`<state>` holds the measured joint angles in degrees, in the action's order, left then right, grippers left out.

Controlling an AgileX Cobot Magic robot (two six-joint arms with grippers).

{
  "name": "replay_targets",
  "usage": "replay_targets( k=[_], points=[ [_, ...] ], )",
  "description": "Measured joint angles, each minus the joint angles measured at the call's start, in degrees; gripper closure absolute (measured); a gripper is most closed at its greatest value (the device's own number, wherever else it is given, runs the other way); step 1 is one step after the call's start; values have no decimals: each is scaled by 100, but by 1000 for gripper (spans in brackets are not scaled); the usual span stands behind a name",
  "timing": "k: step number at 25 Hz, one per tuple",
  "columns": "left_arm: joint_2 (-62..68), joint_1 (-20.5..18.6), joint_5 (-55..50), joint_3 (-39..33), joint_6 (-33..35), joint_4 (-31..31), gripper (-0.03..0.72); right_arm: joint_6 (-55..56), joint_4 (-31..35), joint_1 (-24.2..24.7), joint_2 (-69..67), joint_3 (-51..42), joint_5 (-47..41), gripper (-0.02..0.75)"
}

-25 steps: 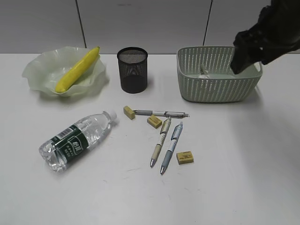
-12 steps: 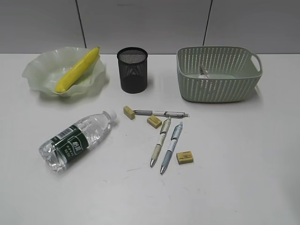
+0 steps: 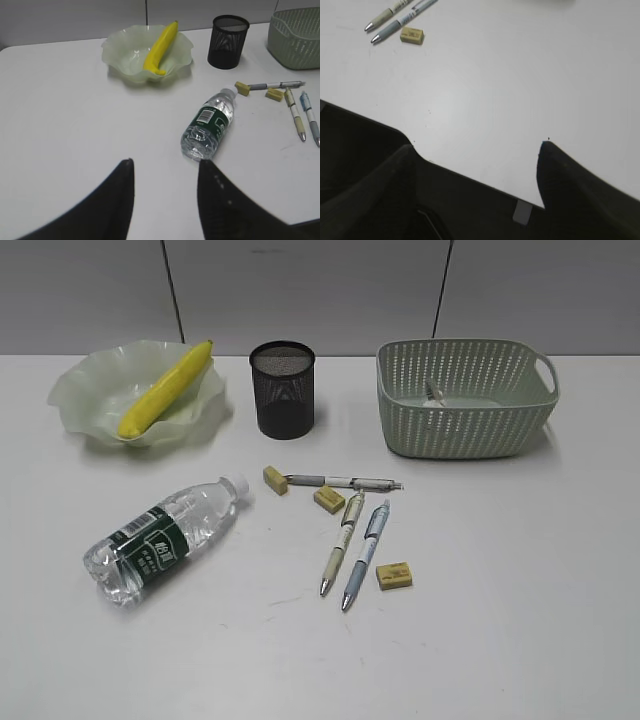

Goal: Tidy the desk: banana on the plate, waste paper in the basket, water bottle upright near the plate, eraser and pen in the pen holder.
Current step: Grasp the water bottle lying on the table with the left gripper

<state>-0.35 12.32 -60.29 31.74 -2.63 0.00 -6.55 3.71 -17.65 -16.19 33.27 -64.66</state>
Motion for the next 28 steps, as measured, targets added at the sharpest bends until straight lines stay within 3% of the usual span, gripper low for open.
replay_targets(
  k=[7, 13, 23, 28],
  points=[
    [0, 0, -10, -94, 72, 36, 374, 0, 0, 0, 1614, -230, 42, 155],
    [0, 0, -15, -94, 611, -288, 374, 0, -17, 0, 1658, -377, 391, 156],
    [11, 0, -15, -94, 696, -381, 374, 0, -19, 0, 1658, -409, 488, 157],
    [639, 0, 244, 121, 702, -772, 372, 0, -19, 0, 1658, -409, 494, 157]
  ],
)
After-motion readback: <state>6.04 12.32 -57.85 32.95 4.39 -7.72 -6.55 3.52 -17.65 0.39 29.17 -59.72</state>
